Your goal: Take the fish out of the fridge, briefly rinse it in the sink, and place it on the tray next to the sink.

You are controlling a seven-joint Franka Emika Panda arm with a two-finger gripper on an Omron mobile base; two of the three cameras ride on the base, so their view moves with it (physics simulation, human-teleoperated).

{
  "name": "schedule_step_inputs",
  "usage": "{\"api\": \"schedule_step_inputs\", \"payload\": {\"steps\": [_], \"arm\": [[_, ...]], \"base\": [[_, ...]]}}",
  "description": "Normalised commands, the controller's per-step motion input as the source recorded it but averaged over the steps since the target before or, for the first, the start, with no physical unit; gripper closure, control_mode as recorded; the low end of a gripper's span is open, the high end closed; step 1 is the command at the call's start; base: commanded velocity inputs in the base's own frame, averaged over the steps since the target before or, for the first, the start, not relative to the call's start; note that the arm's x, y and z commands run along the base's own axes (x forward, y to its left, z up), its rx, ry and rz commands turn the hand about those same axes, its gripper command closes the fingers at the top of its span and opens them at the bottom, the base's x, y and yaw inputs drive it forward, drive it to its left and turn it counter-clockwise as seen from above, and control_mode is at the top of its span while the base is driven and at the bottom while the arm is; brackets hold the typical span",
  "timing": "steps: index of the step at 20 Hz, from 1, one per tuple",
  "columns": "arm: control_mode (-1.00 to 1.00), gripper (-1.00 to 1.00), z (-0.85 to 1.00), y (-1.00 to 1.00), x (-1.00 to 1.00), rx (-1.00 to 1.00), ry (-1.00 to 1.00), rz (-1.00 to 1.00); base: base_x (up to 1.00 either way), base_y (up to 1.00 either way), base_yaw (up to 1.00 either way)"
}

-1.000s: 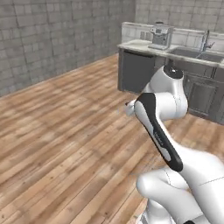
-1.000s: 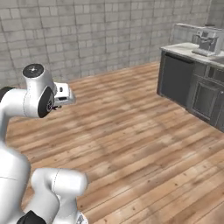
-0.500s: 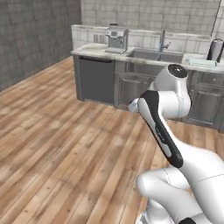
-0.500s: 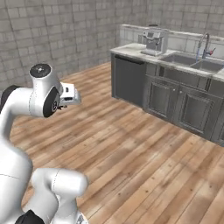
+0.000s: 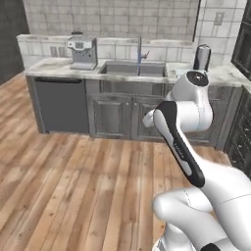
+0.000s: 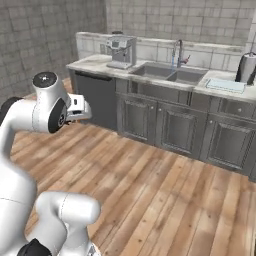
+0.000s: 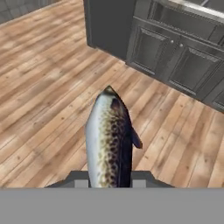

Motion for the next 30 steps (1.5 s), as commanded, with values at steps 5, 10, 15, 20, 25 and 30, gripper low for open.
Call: {"api": "schedule_step_inputs", "payload": {"steps": [5,10,15,20,25,30], "arm": [[1.00,1.00,0.00,0.00,0.00,0.00,0.00,0.00],[1.00,1.00,0.00,0.00,0.00,0.00,0.00,0.00],[1.00,1.00,0.00,0.00,0.00,0.00,0.00,0.00],[1.00,1.00,0.00,0.00,0.00,0.00,0.00,0.00],[1.00,1.00,0.00,0.00,0.00,0.00,0.00,0.00],[1.00,1.00,0.00,0.00,0.00,0.00,0.00,0.00]], "base": [[1.00,0.12,-0.47],[1.00,0.12,-0.47],[1.00,0.25,-0.48],[1.00,0.65,-0.45],[1.00,1.00,-0.28],[1.00,0.50,0.07]]}}
